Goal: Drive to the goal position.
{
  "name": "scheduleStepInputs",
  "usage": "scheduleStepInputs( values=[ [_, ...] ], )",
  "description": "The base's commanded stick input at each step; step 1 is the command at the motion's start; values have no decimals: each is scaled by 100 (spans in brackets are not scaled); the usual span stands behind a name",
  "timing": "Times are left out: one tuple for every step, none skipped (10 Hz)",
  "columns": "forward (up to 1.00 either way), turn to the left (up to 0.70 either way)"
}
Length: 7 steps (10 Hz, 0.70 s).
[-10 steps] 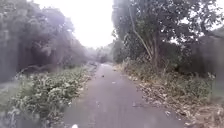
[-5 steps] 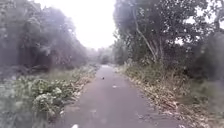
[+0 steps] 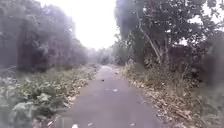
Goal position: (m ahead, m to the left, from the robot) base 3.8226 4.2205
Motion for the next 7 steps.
scheduleStepInputs(
  values=[
    [60, 0],
    [60, 0],
    [60, 0],
    [60, 0],
    [60, 0],
    [60, 0],
    [60, 0]
  ],
)
